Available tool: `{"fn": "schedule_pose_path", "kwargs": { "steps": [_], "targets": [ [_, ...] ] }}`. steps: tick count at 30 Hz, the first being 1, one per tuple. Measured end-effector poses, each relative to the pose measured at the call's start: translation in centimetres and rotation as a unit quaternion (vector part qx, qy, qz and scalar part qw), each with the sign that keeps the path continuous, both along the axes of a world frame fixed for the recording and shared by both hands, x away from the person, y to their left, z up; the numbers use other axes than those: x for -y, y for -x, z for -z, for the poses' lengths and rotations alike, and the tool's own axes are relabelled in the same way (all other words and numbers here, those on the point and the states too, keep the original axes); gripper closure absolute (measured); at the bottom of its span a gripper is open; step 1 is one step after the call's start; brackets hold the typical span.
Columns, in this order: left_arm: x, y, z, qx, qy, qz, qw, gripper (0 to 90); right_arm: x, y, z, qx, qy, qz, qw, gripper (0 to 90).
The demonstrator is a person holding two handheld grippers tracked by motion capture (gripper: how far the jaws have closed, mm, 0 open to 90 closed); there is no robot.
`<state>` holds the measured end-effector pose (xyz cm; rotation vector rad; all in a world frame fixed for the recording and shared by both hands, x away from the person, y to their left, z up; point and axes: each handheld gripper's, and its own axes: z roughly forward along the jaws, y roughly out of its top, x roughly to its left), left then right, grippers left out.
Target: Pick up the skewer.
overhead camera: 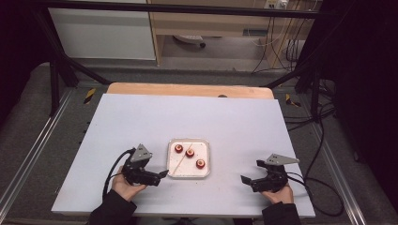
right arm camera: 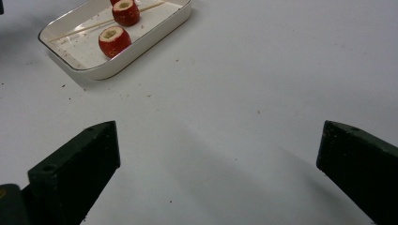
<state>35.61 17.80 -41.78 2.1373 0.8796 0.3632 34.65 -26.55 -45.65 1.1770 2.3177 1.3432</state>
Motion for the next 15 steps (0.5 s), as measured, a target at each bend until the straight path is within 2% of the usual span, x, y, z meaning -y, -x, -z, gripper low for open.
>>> {"fn": "schedule_pose_path", "kwargs": {
  "steps": [9,15],
  "targets": [
    [3.0,-0.8,0.1,-0.016,-0.030,-0.010,0.9994,22.5,0.0,0.0,0.0,-0.001,0.000,-0.001,1.0000,0.5],
    [4.6,-1.1,0.4,-0.023,-0.043,-0.017,0.9987,35.7,0.0,0.0,0.0,-0.002,0.000,-0.002,1.0000,0.5]
  ]
}}
